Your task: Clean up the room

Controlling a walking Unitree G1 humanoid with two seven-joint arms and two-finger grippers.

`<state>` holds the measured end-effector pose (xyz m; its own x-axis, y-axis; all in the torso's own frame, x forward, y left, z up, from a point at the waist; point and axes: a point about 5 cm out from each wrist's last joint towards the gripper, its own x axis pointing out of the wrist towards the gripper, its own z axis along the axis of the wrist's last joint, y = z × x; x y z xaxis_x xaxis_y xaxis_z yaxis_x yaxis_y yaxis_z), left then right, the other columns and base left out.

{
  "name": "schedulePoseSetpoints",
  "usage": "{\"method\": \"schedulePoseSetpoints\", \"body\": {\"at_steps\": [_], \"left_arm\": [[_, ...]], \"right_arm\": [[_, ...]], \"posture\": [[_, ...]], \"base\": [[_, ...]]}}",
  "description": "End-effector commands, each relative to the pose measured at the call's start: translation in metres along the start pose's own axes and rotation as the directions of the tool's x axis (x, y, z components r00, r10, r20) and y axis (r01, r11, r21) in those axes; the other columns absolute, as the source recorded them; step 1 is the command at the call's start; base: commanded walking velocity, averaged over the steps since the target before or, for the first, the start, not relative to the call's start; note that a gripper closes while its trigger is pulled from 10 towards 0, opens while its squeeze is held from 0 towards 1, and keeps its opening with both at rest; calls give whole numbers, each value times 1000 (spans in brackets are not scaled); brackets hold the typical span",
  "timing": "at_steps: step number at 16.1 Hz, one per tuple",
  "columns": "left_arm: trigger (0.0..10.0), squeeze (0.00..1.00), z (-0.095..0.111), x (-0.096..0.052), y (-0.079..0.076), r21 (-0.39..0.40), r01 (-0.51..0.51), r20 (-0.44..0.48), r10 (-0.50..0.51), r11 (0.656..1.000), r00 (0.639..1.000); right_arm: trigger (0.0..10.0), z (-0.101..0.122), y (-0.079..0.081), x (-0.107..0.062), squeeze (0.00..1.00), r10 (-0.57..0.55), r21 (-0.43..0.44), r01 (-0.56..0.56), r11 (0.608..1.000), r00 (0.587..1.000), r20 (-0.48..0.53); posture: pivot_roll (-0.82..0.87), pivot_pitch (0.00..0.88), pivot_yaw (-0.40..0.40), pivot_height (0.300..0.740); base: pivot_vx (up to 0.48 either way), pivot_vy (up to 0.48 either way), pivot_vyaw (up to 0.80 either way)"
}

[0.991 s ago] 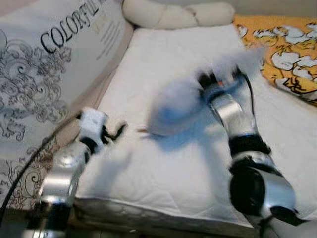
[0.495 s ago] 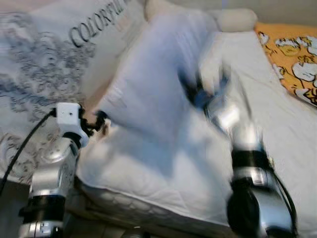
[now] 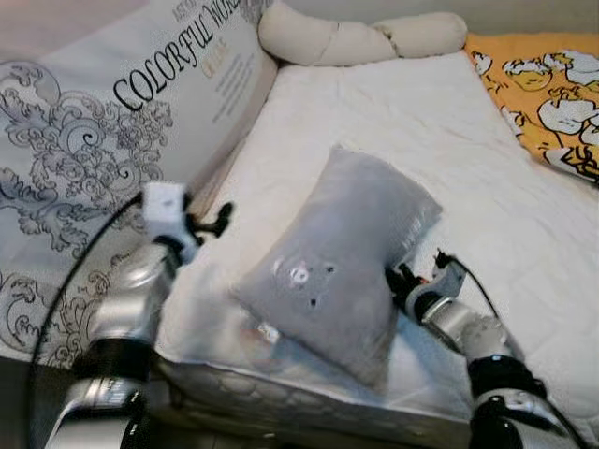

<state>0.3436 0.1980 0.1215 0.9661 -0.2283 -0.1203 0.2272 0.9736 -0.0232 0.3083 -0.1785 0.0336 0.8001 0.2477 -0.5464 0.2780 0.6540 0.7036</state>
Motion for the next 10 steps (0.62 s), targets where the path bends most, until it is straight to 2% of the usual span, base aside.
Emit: {"method": "schedulePoseSetpoints", "body": {"at_steps": [1,2,3,5,8,10], "left_arm": [[10000,1000,-4,6,0,6,11,-20,-11,1000,1000],[10000,1000,-1,20,-17,-58,115,-29,-117,992,993],[10000,1000,-1,23,-22,-76,146,-32,-149,986,988],[10000,1000,0,37,-47,-250,295,-44,-315,922,948],[10000,1000,-11,42,-57,-325,285,-95,-331,902,939],[10000,1000,-23,40,-60,-456,260,-106,-342,851,934]], "right_arm": [[0,1,-9,-2,0,-21,-76,20,997,1000,-10],[0,4,-19,-7,0,-12,-178,6,984,999,-31],[0,6,-20,-8,0,-7,-199,0,980,999,-34],[0,14,-21,-12,0,8,-270,-14,963,1000,-23],[0,15,-21,-12,0,16,-313,-17,950,1000,-8],[0,17,-14,-14,0,70,-298,-63,952,998,10]], "posture": [[-16,0,167,740],[-13,0,154,740],[-13,0,154,740],[-13,0,134,740],[-30,0,141,740],[-40,0,144,740]], "base": [[0,0,0],[0,0,0],[0,0,0],[0,0,0],[0,0,0],[0,0,0]]}}
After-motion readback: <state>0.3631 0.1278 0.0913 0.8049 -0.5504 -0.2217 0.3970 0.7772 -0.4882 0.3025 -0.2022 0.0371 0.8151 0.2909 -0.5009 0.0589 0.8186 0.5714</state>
